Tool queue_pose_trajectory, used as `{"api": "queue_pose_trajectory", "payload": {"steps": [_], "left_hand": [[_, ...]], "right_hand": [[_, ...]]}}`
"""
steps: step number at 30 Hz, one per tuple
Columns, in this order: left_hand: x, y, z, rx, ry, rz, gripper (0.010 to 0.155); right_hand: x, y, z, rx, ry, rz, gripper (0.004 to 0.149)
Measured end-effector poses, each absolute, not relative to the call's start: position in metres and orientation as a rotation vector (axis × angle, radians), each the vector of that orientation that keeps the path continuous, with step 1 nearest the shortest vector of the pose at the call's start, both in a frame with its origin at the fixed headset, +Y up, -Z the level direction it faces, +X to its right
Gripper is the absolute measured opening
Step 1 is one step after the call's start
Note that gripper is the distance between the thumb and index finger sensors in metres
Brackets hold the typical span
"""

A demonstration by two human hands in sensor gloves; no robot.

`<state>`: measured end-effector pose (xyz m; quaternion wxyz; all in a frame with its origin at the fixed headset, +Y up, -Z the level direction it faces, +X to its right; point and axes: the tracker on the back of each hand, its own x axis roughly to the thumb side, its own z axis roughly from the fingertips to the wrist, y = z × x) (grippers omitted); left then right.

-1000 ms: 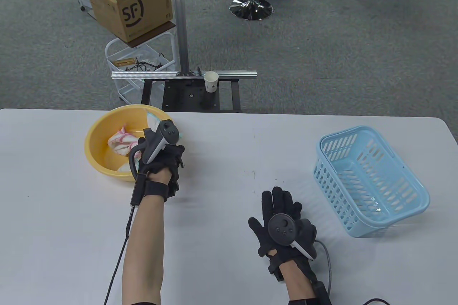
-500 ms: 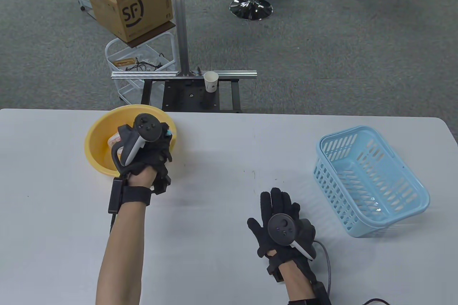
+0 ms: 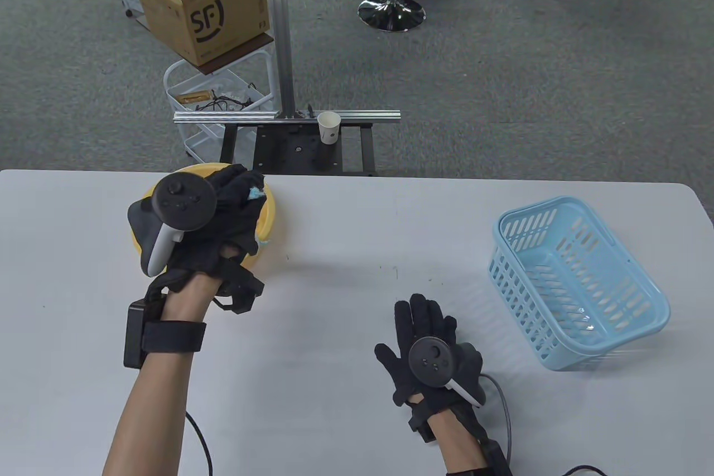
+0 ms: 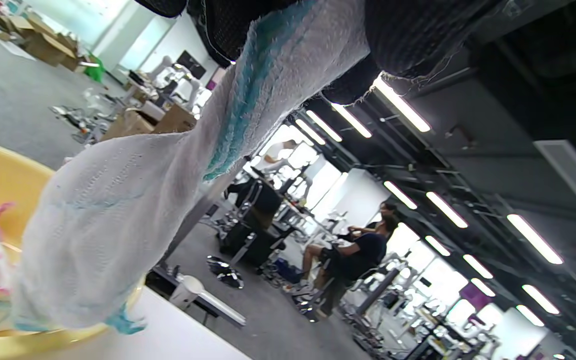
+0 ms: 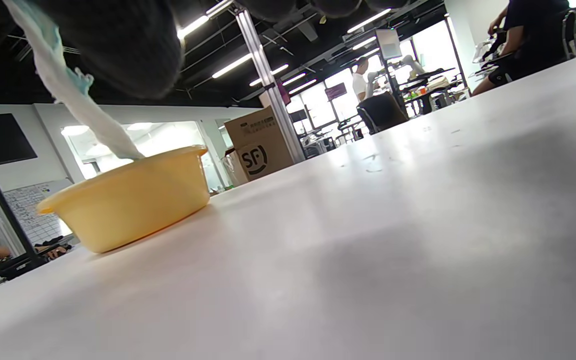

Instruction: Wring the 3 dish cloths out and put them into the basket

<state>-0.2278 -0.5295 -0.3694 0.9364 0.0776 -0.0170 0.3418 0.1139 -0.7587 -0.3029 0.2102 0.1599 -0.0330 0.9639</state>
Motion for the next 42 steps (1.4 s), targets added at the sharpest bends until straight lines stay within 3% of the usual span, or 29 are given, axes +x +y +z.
{"api": "queue_pose_trajectory", "payload": {"steps": [6,12,18,27,30,34,37,42], "left_hand": [[-0.21,-0.508,-0.343,0.204,-0.124,0.707,0.053],[-0.187,-0.507,-0.325,0.19,-0.211,0.744,0.054],[-0.152,-0.522,-0.311,0.155,-0.303,0.765,0.054],[-0.102,-0.553,-0.292,0.068,-0.422,0.8,0.054],[-0.093,-0.562,-0.283,0.085,-0.452,0.827,0.054],[-0.092,-0.568,-0.272,0.091,-0.477,0.841,0.053],[-0.101,-0.572,-0.261,0.127,-0.474,0.851,0.053],[-0.125,-0.588,-0.256,0.159,-0.417,0.877,0.052]], "right_hand": [[0.102,-0.752,-0.299,0.548,-0.143,2.646,0.086],[0.096,-0.741,-0.293,0.651,-0.304,2.554,0.089],[0.086,-0.717,-0.277,0.765,-0.537,2.425,0.095],[0.09,-0.722,-0.274,0.637,-0.534,2.278,0.102],[0.094,-0.721,-0.276,0.587,-0.552,2.252,0.093],[0.102,-0.723,-0.278,0.467,-0.601,2.189,0.06],[0.114,-0.727,-0.282,0.314,-0.57,2.108,0.053],[0.134,-0.735,-0.289,0.126,-0.485,1.895,0.054]]}}
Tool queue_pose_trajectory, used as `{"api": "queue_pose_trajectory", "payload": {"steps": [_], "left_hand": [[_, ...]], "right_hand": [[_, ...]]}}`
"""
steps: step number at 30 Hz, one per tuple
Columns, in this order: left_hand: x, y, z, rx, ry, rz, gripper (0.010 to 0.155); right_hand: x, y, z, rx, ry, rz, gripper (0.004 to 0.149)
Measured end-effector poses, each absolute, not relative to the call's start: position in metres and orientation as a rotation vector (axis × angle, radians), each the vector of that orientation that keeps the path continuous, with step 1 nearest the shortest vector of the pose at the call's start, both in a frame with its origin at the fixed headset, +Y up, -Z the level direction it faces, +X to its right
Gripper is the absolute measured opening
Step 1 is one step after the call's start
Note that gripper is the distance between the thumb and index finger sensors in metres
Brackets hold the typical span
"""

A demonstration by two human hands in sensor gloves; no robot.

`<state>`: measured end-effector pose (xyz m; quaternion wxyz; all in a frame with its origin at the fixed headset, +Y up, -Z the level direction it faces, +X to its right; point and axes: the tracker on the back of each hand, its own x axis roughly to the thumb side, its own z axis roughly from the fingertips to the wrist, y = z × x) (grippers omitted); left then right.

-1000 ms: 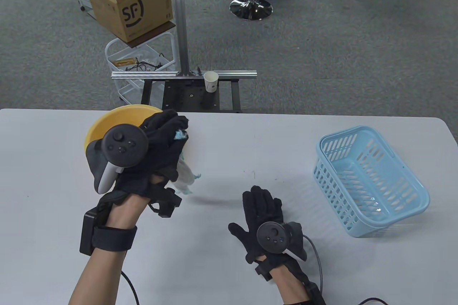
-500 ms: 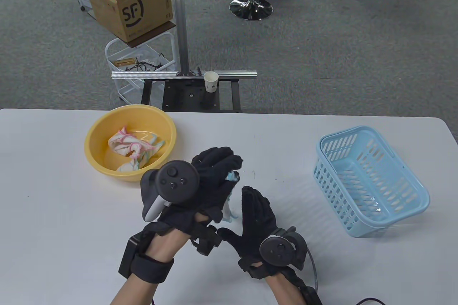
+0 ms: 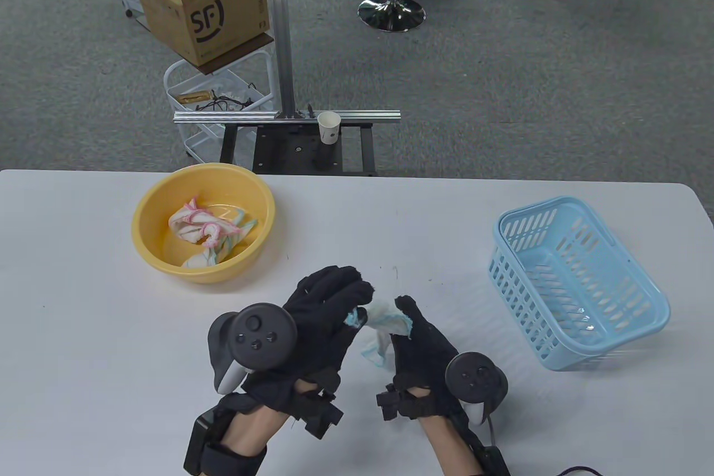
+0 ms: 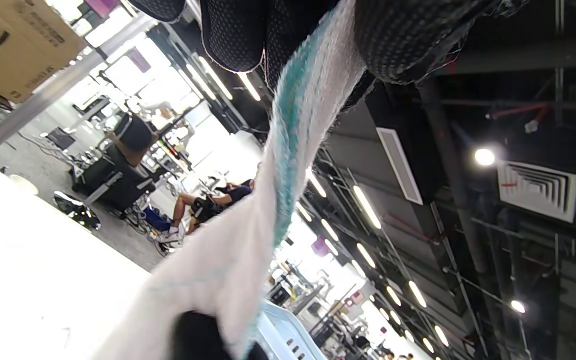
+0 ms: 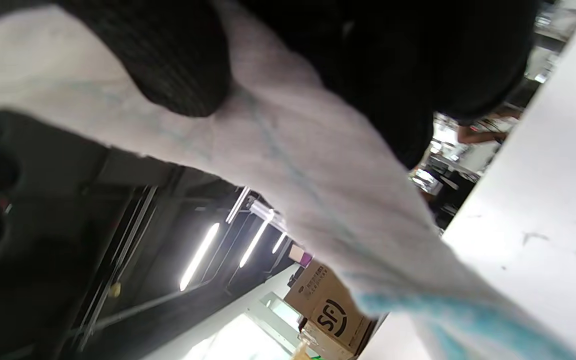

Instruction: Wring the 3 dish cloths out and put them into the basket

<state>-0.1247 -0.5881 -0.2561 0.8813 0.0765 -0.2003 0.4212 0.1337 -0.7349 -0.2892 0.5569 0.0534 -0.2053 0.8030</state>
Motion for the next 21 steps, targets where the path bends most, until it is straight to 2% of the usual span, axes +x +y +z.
{"api": "queue_pose_trajectory", "payload": {"steps": [6,13,16,21], "left_hand": [[-0.149,-0.628,-0.265,0.131,-0.309,0.942,0.05],[-0.166,-0.7,-0.294,-0.08,-0.158,1.096,0.049],[-0.167,-0.726,-0.302,-0.191,-0.119,1.146,0.049],[-0.179,-0.762,-0.307,-0.315,-0.034,1.251,0.055]], "right_hand": [[0.147,-0.741,-0.293,-0.014,-0.396,1.631,0.054],[0.151,-0.75,-0.298,-0.041,-0.258,1.356,0.051],[0.148,-0.754,-0.301,-0.022,-0.185,1.299,0.05],[0.15,-0.756,-0.303,-0.006,-0.17,1.344,0.049]]}}
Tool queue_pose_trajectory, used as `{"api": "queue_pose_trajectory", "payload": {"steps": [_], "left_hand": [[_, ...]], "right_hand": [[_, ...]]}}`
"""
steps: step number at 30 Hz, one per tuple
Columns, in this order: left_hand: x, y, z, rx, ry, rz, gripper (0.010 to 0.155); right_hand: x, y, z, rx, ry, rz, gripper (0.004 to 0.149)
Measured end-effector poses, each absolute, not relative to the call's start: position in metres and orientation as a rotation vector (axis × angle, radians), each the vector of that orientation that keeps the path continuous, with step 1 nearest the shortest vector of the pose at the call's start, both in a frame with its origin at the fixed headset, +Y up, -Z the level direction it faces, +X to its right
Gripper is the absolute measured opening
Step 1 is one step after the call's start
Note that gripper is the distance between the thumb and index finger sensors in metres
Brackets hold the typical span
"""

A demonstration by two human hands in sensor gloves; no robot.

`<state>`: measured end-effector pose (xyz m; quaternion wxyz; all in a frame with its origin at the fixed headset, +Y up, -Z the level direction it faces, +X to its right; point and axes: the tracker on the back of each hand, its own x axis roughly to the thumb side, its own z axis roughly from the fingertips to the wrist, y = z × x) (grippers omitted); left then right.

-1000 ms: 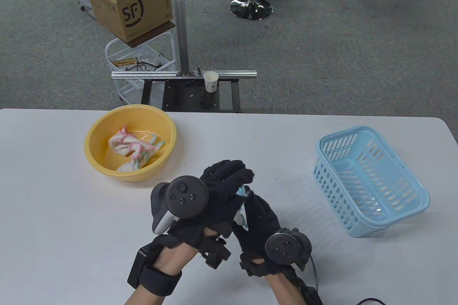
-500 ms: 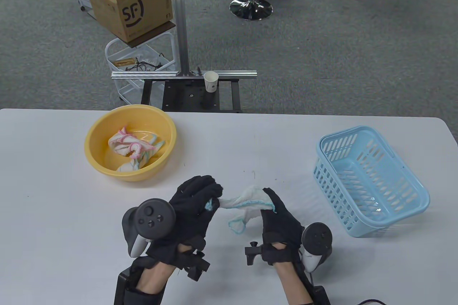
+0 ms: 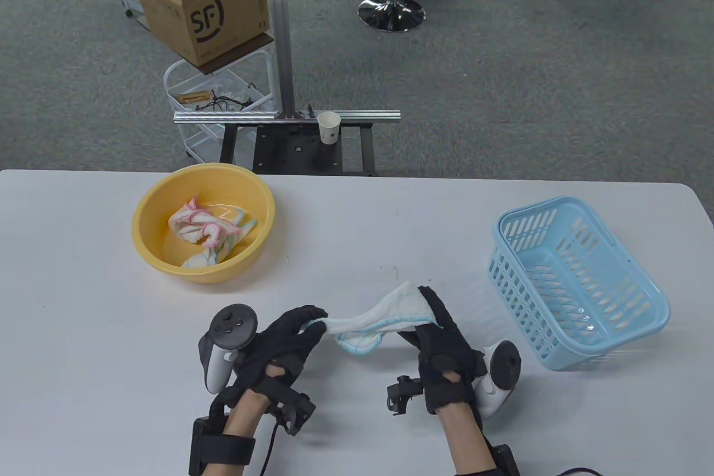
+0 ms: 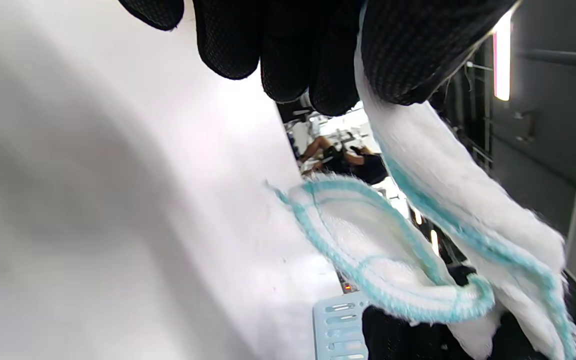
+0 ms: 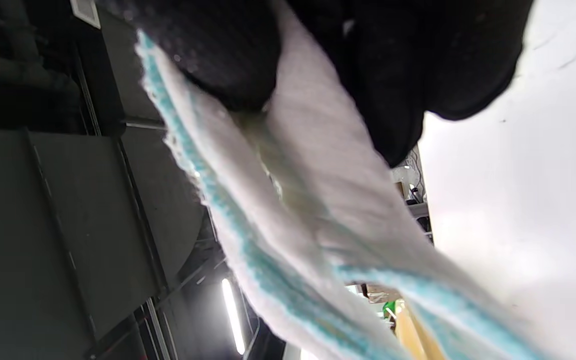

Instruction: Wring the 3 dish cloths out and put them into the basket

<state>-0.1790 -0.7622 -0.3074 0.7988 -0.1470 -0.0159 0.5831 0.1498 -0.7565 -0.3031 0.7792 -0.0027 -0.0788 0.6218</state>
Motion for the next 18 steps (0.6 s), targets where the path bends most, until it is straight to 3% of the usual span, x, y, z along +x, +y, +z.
{"api": "queue_pose_trajectory", "payload": {"steps": [5,9,12,14,18], "left_hand": [[-0.201,-0.774,-0.307,-0.317,0.007,1.302,0.061],[-0.204,-0.771,-0.304,-0.344,-0.099,1.356,0.074],[-0.187,-0.768,-0.302,-0.52,-0.246,1.336,0.094],[-0.166,-0.771,-0.298,-0.733,-0.379,1.296,0.105],[-0.137,-0.783,-0.292,-0.96,-0.496,1.336,0.112]], "right_hand": [[0.149,-0.758,-0.306,0.03,-0.122,1.356,0.049],[0.142,-0.759,-0.308,0.101,-0.05,1.426,0.048],[0.131,-0.761,-0.308,0.174,0.065,1.429,0.048],[0.122,-0.761,-0.306,0.227,0.13,1.438,0.048],[0.112,-0.759,-0.303,0.285,0.148,1.485,0.05]]}}
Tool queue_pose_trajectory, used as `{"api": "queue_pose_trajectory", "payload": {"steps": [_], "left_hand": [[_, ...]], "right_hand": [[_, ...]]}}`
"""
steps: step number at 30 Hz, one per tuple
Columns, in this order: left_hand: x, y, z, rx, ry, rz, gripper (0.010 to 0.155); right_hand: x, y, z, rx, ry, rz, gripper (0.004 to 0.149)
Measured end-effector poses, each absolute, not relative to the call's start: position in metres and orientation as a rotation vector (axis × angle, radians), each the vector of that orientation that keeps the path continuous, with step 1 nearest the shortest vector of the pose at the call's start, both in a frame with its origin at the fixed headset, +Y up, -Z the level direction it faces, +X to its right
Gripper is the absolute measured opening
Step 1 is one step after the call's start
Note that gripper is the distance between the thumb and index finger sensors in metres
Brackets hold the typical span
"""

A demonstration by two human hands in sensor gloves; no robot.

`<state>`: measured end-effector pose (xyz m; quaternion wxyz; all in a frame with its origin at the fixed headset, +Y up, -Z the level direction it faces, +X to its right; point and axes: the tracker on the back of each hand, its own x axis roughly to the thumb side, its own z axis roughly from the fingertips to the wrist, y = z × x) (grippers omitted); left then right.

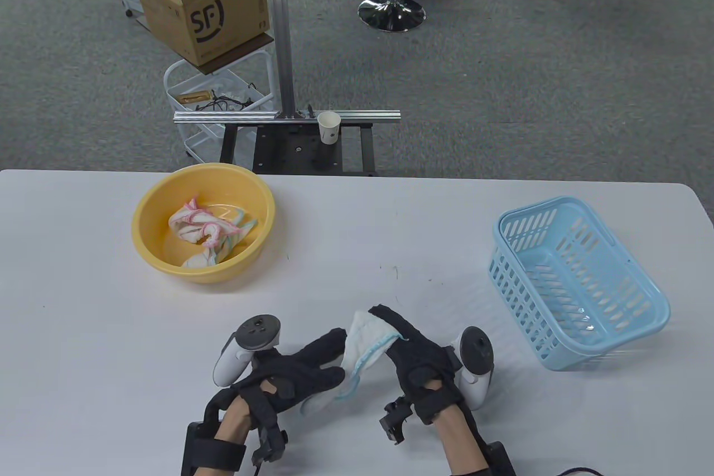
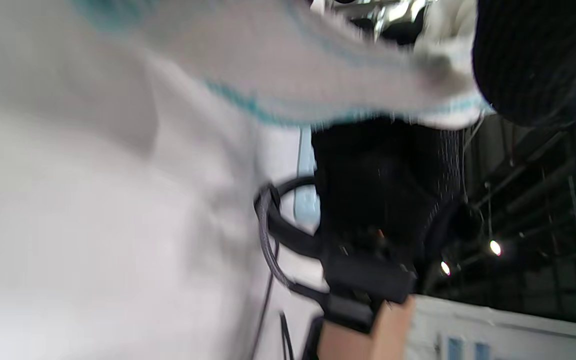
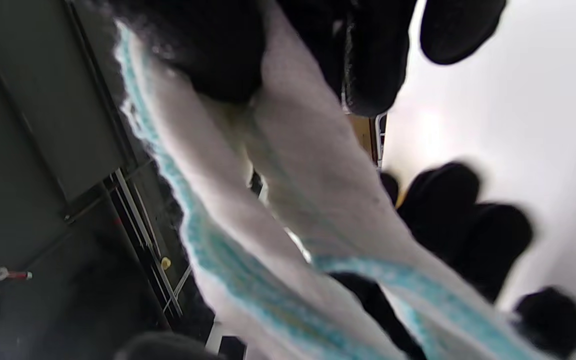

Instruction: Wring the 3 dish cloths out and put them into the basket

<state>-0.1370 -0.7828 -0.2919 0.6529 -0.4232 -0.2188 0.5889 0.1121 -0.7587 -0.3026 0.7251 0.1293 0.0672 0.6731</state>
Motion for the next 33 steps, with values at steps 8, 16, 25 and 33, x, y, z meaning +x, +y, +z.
{"api": "queue_pose_trajectory", "payload": {"steps": [8,16,25,33], "left_hand": [[-0.124,-0.796,-0.295,-0.951,-0.39,1.48,0.067],[-0.142,-0.777,-0.298,-0.72,-0.255,1.111,0.056],[-0.134,-0.747,-0.289,-0.367,-0.272,0.571,0.056],[-0.138,-0.735,-0.284,-0.216,-0.306,0.583,0.072]], "right_hand": [[0.109,-0.752,-0.3,0.319,0.093,1.592,0.048],[0.102,-0.743,-0.296,0.452,-0.031,1.944,0.054],[0.099,-0.746,-0.297,0.48,0.106,2.024,0.046],[0.114,-0.752,-0.303,0.386,0.209,1.799,0.059]]}}
